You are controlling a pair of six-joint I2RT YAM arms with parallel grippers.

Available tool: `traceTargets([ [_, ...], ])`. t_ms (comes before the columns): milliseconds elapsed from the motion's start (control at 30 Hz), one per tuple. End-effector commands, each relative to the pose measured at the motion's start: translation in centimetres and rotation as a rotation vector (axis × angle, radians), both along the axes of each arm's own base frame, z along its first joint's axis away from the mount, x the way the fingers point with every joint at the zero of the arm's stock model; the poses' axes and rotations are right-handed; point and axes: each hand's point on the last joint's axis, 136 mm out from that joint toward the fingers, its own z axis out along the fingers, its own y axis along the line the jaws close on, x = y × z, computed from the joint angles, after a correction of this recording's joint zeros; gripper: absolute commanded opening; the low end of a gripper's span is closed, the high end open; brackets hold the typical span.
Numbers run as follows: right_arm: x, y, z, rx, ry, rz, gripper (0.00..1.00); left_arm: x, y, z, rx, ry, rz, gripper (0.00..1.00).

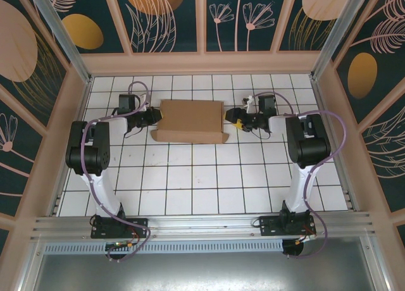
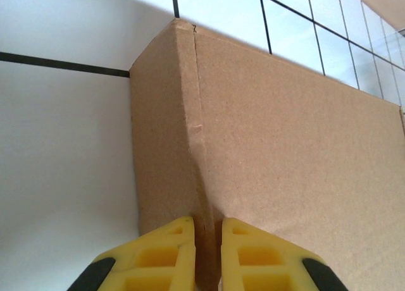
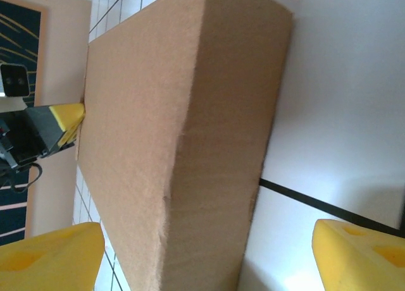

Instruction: Fold the paper box

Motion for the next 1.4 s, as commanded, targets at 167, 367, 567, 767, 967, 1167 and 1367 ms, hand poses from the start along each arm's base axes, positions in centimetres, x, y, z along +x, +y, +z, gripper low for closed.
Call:
traceTargets([
  [167,-1.2,2.7,-1.3,0.067,0.111,0.078,0.87,-3.1,-0.5,-5.5,-0.059,0.178,-0.047,0.07],
  [367,-1.4,3.2,-2.5,0.059,0.144,0.077,0.87,-3.1,0.3,-5.7,-0.049,0.189,-0.023,0.05],
  [567,-2.5,4.2,-3.1,0.046,0.154,0.083,0.87,-3.0,1.6,-5.8,-0.034,0.198,0.022,0.02],
  [767,-2.6,5.5,-2.1,0.108,0.154,0.088,0.87,-3.1,1.8,-6.4,-0.028,0.213,0.024,0.0],
  [967,-2.0,5.7,-1.9,0.093,0.139,0.043,0.87,-3.4,2.8,-7.5,-0.025,0.256,0.057,0.0],
  [1167,-1.5,3.2,-2.6,0.059,0.158,-0.031,0.87,-3.5,3.4,-7.9,-0.027,0.272,0.078,0.0],
  [1367,-2.2,4.3,-3.0,0.054,0.172,0.022,0.87,-3.5,3.7,-8.1,-0.044,0.281,0.087,0.0],
])
